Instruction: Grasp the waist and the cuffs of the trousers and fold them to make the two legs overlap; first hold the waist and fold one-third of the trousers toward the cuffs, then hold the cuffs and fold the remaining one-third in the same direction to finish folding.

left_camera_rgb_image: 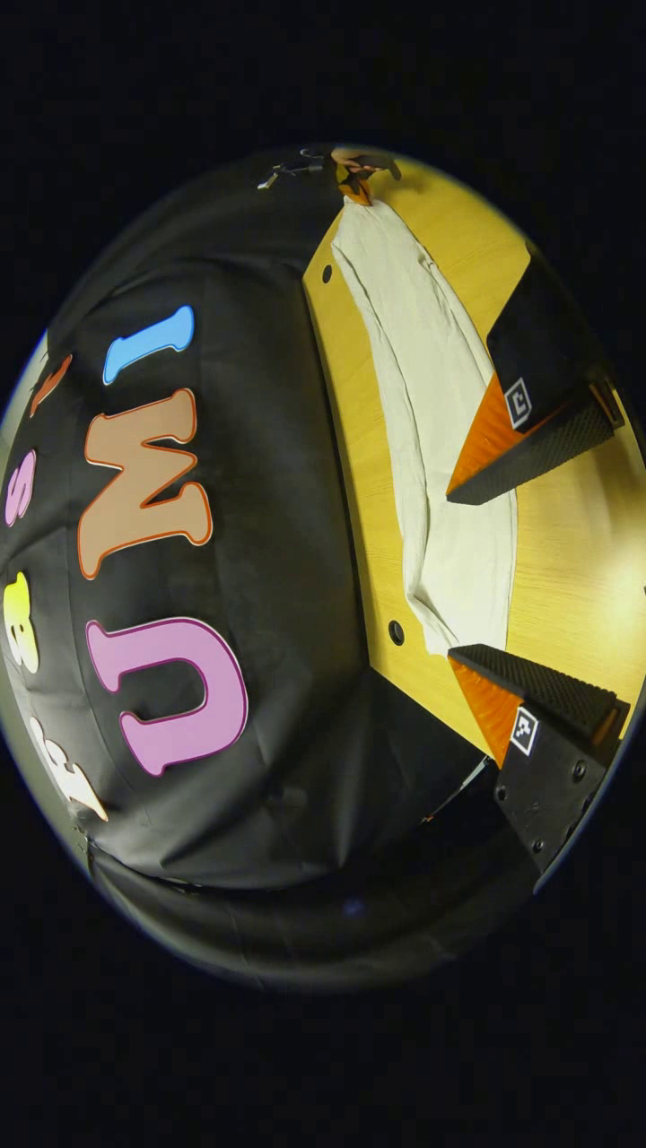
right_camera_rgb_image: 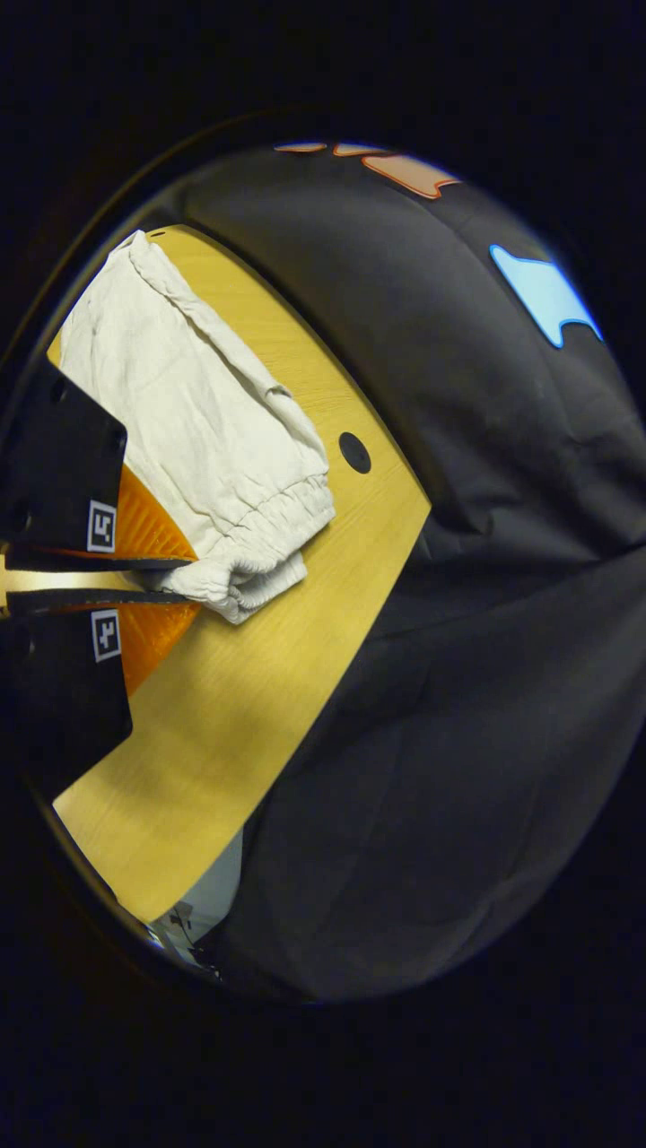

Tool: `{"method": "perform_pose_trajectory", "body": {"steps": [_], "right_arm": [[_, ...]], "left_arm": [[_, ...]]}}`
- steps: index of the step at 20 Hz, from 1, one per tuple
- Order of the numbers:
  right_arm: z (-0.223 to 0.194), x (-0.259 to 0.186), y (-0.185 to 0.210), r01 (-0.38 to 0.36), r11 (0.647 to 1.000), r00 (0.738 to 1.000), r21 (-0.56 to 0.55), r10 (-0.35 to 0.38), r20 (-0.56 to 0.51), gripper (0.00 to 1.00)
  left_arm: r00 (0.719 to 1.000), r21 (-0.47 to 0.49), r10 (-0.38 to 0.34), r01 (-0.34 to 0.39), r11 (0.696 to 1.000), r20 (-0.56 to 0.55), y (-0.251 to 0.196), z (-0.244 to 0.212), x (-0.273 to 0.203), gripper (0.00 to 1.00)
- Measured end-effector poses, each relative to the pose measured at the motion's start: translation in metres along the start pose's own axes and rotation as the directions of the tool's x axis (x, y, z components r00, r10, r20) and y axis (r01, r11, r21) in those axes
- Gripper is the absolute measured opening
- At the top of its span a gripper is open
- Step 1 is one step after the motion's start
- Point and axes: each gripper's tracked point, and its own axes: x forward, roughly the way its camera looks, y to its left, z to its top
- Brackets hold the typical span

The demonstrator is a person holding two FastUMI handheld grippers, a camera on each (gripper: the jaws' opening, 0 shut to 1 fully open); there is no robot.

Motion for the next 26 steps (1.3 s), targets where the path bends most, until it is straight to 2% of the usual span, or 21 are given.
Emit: {"method": "perform_pose_trajectory", "body": {"steps": [5, 12, 16, 17, 18, 23, 26], "right_arm": [[0.039, -0.068, 0.027, -0.086, 0.992, 0.990, -0.095, 0.096, 0.100, 0.09], [0.058, -0.131, 0.047, -0.186, 0.960, 0.955, -0.212, 0.227, 0.192, 0.09], [0.068, -0.149, 0.048, -0.232, 0.933, 0.928, -0.277, 0.297, 0.224, 0.09], [0.068, -0.155, 0.050, -0.246, 0.925, 0.921, -0.290, 0.316, 0.227, 0.09], [0.067, -0.158, 0.052, -0.263, 0.918, 0.913, -0.298, 0.336, 0.231, 0.09], [0.073, -0.167, 0.049, -0.323, 0.883, 0.883, -0.341, 0.411, 0.229, 0.09], [0.073, -0.170, 0.049, -0.351, 0.858, 0.873, -0.376, 0.445, 0.200, 0.09]], "left_arm": [[1.000, -0.008, -0.015, 0.015, 1.000, -0.006, 0.008, -0.003, 0.003, 0.96], [0.999, -0.023, -0.046, 0.046, 0.999, -0.005, 0.035, -0.005, 0.016, 0.96], [0.999, -0.022, -0.047, 0.046, 0.999, -0.012, 0.055, -0.012, 0.019, 0.96], [0.999, -0.025, -0.049, 0.049, 0.998, -0.014, 0.059, -0.015, 0.019, 0.92], [0.998, -0.029, -0.053, 0.052, 0.998, -0.017, 0.062, -0.017, 0.019, 0.96], [0.998, -0.033, -0.051, 0.049, 0.998, -0.037, 0.082, -0.030, 0.020, 0.96], [0.998, -0.028, -0.049, 0.048, 0.998, -0.042, 0.094, -0.037, 0.020, 0.96]]}}
